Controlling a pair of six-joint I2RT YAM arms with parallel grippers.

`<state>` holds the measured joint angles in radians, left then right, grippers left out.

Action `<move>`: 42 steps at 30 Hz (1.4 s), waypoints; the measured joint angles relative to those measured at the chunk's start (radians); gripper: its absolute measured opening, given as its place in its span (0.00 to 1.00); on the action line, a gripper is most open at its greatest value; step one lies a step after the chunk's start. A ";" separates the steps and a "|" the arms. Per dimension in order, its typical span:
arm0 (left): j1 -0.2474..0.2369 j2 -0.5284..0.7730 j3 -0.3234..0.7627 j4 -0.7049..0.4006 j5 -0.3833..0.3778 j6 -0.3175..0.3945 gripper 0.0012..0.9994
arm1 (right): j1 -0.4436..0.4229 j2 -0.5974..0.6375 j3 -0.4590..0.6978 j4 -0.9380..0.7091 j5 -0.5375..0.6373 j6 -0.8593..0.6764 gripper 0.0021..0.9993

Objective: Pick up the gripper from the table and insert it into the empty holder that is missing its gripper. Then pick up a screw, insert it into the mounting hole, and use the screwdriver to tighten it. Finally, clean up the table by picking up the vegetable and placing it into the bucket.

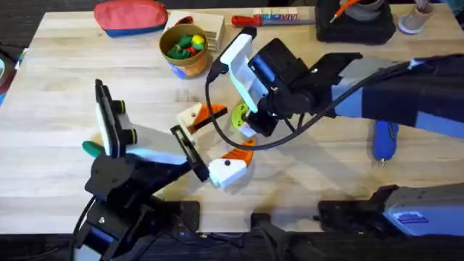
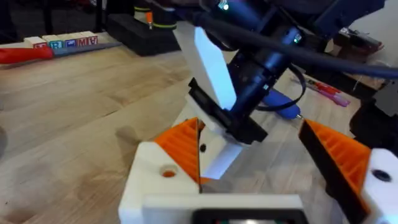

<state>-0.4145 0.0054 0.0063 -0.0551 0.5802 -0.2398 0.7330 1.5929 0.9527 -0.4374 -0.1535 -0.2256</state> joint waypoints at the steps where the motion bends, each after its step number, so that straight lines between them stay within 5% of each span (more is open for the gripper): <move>1: 0.000 0.000 0.000 0.000 0.000 0.000 0.99 | 0.000 0.000 0.000 0.000 0.001 0.000 0.12; 5: 0.000 0.000 0.000 0.000 0.000 0.000 0.99 | 0.000 0.000 0.000 -0.002 0.001 0.000 0.00; 28: 0.000 0.000 0.000 0.000 0.000 0.000 0.99 | -0.093 -0.050 0.060 -0.082 0.098 0.032 0.00; 42: 0.000 0.000 0.000 0.000 0.000 0.000 0.99 | -0.093 -0.117 0.403 -0.402 0.083 0.036 0.00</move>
<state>-0.4145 0.0052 0.0063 -0.0547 0.5804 -0.2398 0.6399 1.4757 1.3558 -0.8393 -0.0708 -0.1901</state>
